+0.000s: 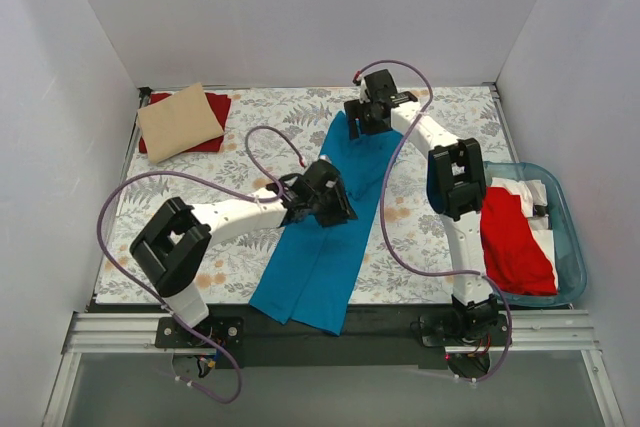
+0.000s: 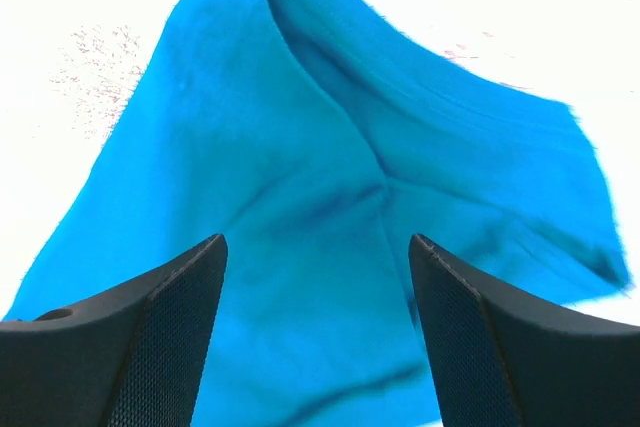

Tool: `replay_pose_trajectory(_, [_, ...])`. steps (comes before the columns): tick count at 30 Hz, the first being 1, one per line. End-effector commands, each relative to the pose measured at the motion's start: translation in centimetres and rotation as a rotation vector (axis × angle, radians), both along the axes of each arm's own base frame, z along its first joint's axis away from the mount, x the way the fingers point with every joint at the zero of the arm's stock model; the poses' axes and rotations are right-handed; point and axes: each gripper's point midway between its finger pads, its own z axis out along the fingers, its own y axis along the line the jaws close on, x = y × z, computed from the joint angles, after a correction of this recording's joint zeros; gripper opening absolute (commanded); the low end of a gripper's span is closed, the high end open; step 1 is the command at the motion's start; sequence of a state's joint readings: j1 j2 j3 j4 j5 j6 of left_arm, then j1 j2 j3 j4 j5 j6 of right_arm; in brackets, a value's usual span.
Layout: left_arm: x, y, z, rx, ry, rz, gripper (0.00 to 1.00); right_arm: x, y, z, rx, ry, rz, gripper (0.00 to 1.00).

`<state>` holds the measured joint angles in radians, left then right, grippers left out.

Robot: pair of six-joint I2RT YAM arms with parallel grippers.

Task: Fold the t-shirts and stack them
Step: Fold the tshirt

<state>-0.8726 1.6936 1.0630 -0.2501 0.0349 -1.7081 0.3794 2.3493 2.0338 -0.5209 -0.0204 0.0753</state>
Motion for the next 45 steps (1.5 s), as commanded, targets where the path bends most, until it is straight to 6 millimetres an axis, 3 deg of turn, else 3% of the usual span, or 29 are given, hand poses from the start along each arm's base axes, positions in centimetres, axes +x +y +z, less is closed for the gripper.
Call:
replay_pose_trajectory(1, [6.5, 3.8, 4.9, -0.011, -0.179, 0.055, 0.34, -0.1, -2.0, 8.4, 0.012, -0.128, -0.077, 0.8])
replay_pose_trajectory(3, [9.9, 5.5, 4.8, 0.028, -0.227, 0.06, 0.35, -1.1, -2.9, 9.8, 0.031, -0.132, -0.136, 0.81])
replay_pose_trajectory(5, [12.9, 5.7, 6.6, 0.057, -0.331, 0.003, 0.35, -2.8, -4.0, 8.1, 0.01, -0.081, -0.179, 0.81])
replay_pose_trajectory(6, [14.3, 5.9, 6.9, 0.047, -0.358, -0.018, 0.35, -3.4, -4.4, 8.8, 0.016, -0.088, -0.193, 0.81])
replay_pose_trajectory(7, [15.2, 5.7, 6.1, 0.058, -0.37, -0.056, 0.36, -4.7, -4.7, 7.0, 0.007, -0.041, -0.202, 0.81])
replay_pose_trajectory(9, [17.6, 5.2, 7.6, 0.071, -0.484, -0.128, 0.39, -5.5, -4.9, 6.6, 0.02, -0.036, -0.215, 0.8])
replay_pose_trajectory(10, [18.4, 5.0, 6.4, 0.093, -0.487, -0.15, 0.4, -5.8, -4.9, 6.3, 0.031, -0.026, -0.219, 0.79])
replay_pose_trajectory(11, [19.7, 4.5, 7.5, 0.094, -0.529, -0.167, 0.42, -6.5, -5.3, 5.1, 0.026, 0.001, -0.228, 0.79])
replay_pose_trajectory(12, [20.4, 4.5, 7.4, 0.125, -0.568, -0.213, 0.43, -6.7, -5.5, 5.1, 0.033, 0.004, -0.233, 0.79])
replay_pose_trajectory(14, [21.9, 4.4, 5.0, 0.181, -0.571, -0.245, 0.44, -7.2, -5.5, 4.2, 0.053, 0.029, -0.236, 0.76])
replay_pose_trajectory(16, [23.6, 4.2, 4.8, 0.229, -0.626, -0.285, 0.45, -7.1, -5.8, 4.0, 0.067, 0.036, -0.249, 0.74])
replay_pose_trajectory(17, [24.4, 4.3, 3.0, 0.26, -0.616, -0.285, 0.46, -6.9, -6.1, 3.8, 0.073, 0.039, -0.259, 0.73])
replay_pose_trajectory(19, [26.1, 4.3, 2.9, 0.289, -0.654, -0.288, 0.47, -6.5, -6.5, 3.6, 0.07, 0.037, -0.273, 0.73])
replay_pose_trajectory(20, [26.8, 4.7, 0.8, 0.315, -0.637, -0.284, 0.47, -6.3, -7.0, 3.3, 0.07, 0.043, -0.288, 0.73])
replay_pose_trajectory(22, [28.4, 5.3, 0.3, 0.315, -0.649, -0.261, 0.48, -6.0, -7.2, 2.6, 0.071, 0.055, -0.293, 0.73])
replay_pose_trajectory(27, [30.3, 5.3, -2.3, 0.256, -0.631, -0.279, 0.49, -5.2, -7.5, 0.4, 0.059, 0.089, -0.309, 0.69])
replay_pose_trajectory(35, [31.8, 4.6, -4.5, 0.256, -0.642, -0.31, 0.5, -3.2, -6.7, -2.8, 0.053, 0.123, -0.3, 0.67])
replay_pose_trajectory(38, [31.8, 4.0, -5.5, 0.24, -0.647, -0.341, 0.5, -2.1, -6.3, -2.7, 0.058, 0.107, -0.284, 0.67])
replay_pose_trajectory(45, [33.9, 3.5, -6.3, 0.213, -0.671, -0.26, 0.46, 0.0, -5.8, -3.4, 0.053, 0.082, -0.252, 0.68])
